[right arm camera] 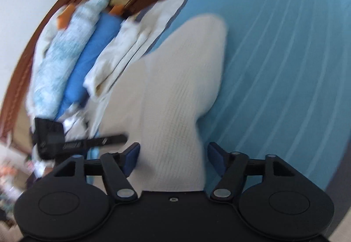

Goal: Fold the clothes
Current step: 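Carry the bundle with both grippers onto the stack of folded white clothes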

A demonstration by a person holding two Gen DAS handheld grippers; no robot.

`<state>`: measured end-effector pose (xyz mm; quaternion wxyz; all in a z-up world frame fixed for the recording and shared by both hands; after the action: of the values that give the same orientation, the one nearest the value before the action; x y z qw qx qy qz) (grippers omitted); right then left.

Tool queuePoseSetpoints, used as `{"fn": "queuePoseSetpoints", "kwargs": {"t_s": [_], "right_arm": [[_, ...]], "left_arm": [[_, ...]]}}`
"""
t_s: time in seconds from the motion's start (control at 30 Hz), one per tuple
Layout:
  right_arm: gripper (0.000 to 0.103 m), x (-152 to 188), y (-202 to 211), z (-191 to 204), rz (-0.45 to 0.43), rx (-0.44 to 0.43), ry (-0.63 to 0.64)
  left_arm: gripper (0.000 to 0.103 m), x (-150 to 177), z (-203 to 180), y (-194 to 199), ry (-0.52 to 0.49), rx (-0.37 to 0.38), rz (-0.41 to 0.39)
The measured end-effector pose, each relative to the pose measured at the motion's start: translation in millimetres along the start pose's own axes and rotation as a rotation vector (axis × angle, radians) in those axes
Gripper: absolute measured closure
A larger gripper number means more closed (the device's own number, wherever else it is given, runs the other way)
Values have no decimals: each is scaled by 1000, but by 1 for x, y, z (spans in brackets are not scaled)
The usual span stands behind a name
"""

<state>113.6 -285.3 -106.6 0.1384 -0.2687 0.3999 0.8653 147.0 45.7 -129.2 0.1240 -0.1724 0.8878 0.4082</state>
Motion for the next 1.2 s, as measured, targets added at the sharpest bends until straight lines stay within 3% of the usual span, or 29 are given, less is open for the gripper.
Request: {"fn": "queuePoseSetpoints", "kwargs": {"t_s": [0.03,0.1,0.17,0.23,0.4,0.6,0.73,0.87,0.97,1.1,1.17,1.2], "right_arm": [[26,2,-4,5,-1,-3,25],[38,5,-12,16,-3,-9,75],[67,9,-20,27,-5,-16,124],[72,10,-22,40,-18,-19,168],[75,-5,6,93,-91,-1,237],[76,-20,16,138,-55,-4,276],[76,-62,3,178,-84,-24,354],[77,-128,-22,238,-174,-19,511],[77,-184,-51,272,-265,22,564],[77,-247,-105,295,-400,5,505],[70,-264,-150,287,-399,-45,363],[66,-267,-180,275,-356,-71,266]], "left_arm": [[77,1,-2,0,-4,6,-3],[79,5,-10,2,-46,-28,-29],[80,12,-31,7,-185,-122,-81],[81,15,-48,18,-262,-161,-122],[81,9,-48,56,-188,-104,-127],[81,5,-47,102,-188,-80,-87],[81,-46,-53,140,-339,-149,-110],[81,-127,-61,184,-468,-249,-167],[80,-207,-60,206,-500,-340,-205],[78,-301,-46,224,-474,-477,-357],[63,-337,-22,215,-457,-558,-357],[42,-350,0,206,-407,-605,-340]]}}
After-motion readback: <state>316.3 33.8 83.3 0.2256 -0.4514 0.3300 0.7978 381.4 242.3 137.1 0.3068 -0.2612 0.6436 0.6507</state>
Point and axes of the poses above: each gripper's, at about its wrist camera, not at the fingertips, and y roughly against the way its jaws point, z to its left, x to its underside, the point moved 2 cm from there along -y, roughly the way its jaws point, and after that the axes turned 9 degrees about y, right-handed, at the moved point
